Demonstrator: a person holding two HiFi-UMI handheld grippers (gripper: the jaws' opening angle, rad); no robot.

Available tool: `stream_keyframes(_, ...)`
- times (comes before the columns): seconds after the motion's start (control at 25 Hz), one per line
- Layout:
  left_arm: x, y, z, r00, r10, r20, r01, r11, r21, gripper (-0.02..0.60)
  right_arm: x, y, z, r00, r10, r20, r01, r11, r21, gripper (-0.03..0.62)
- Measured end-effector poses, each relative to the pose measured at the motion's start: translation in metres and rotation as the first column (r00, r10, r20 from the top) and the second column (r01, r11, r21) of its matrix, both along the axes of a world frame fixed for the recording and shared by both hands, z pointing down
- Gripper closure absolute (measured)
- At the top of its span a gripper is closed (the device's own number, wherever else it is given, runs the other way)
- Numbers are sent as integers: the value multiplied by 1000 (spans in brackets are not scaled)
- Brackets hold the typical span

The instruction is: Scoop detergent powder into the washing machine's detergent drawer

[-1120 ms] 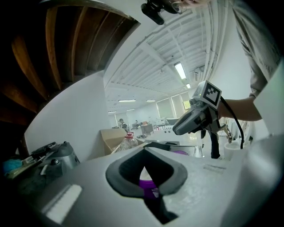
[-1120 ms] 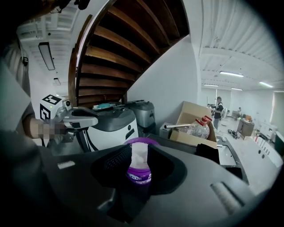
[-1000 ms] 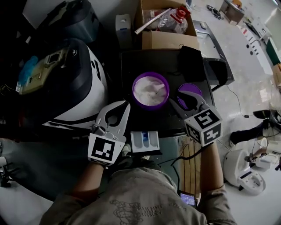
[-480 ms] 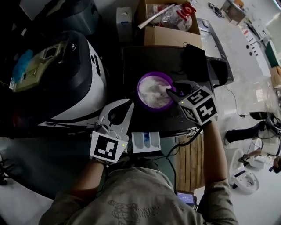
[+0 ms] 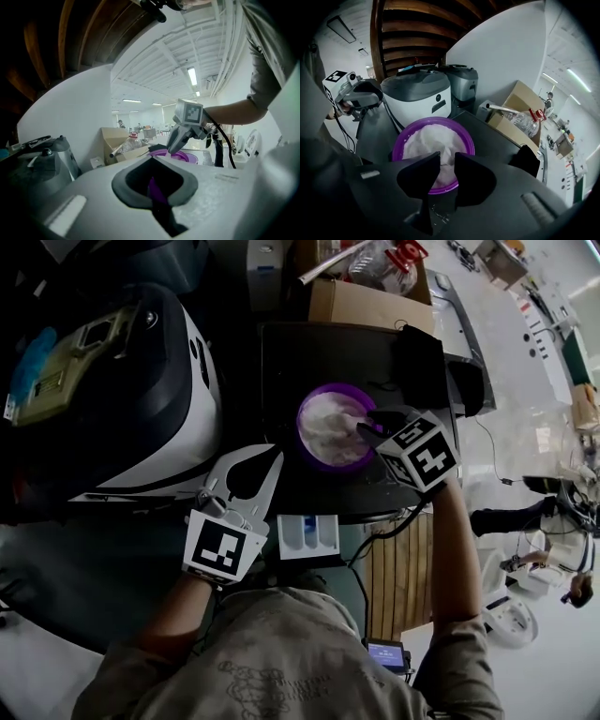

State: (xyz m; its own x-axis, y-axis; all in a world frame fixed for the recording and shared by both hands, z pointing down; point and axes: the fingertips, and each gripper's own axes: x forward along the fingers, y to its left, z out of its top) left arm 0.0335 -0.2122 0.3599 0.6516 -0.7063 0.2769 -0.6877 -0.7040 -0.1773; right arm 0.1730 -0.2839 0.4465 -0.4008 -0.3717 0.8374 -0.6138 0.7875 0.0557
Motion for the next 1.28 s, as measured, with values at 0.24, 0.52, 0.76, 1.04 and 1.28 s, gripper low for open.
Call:
stream_keyframes(0.24,-2,4,6,1000,4,-22,-5,1000,-29,581,2,1,-1,1000,2,-28,-2,1000,-11,525)
stream_keyframes(0.52,-4,8,8,1000,6,-26,-7,999,-37,581,-1,5,2,1000,-3,-3,3,999,-54,526)
stream_keyframes(0.76,-4,12,8,1000,12,-23,-13,999,-36,581,-11,10,10,1000,-16,23,17,998,-67,558)
stream_keyframes(1.04,-8,16,7,1000,9,-22,-10,999,-36,581,-8,9,1,1000,-9,-17,8,1000,-17,559)
stream_keyframes(1.28,-12,17,2,1000,7,-15,-7,1000,-17,581,-5,6,-21,1000,13,-12,-12,999,50,559)
